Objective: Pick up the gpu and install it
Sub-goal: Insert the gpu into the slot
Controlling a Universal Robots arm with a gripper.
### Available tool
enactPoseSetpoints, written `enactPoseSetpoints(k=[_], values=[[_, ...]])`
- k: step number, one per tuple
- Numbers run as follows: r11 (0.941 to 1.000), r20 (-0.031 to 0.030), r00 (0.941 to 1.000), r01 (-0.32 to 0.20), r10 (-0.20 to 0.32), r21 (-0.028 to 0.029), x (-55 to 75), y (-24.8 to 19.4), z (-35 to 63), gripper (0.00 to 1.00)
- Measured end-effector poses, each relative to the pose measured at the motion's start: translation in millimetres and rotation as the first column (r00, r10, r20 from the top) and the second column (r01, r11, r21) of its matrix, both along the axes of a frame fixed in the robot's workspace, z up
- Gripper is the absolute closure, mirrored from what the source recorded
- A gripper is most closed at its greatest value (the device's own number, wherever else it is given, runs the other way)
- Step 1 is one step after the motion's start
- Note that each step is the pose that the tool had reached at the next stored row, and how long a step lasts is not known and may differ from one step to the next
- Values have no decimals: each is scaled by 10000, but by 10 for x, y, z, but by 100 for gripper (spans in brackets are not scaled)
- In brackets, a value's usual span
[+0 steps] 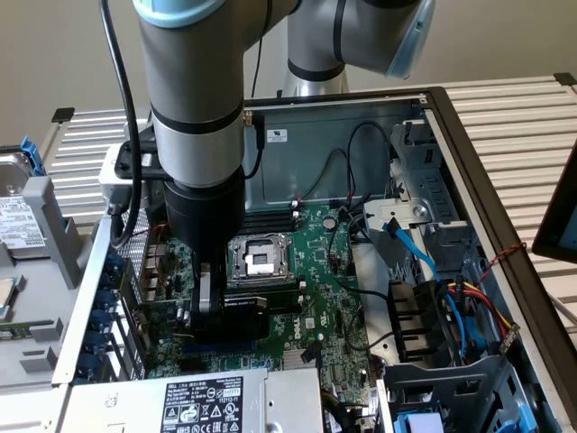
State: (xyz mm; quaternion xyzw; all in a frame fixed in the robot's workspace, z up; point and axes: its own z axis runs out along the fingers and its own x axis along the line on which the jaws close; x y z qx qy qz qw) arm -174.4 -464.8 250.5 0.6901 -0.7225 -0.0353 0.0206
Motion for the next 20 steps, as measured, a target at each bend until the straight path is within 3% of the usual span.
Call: enactPoseSetpoints(k=[20], values=[[10000,0,10000,1,-1,-13,0,-3,-6,73]])
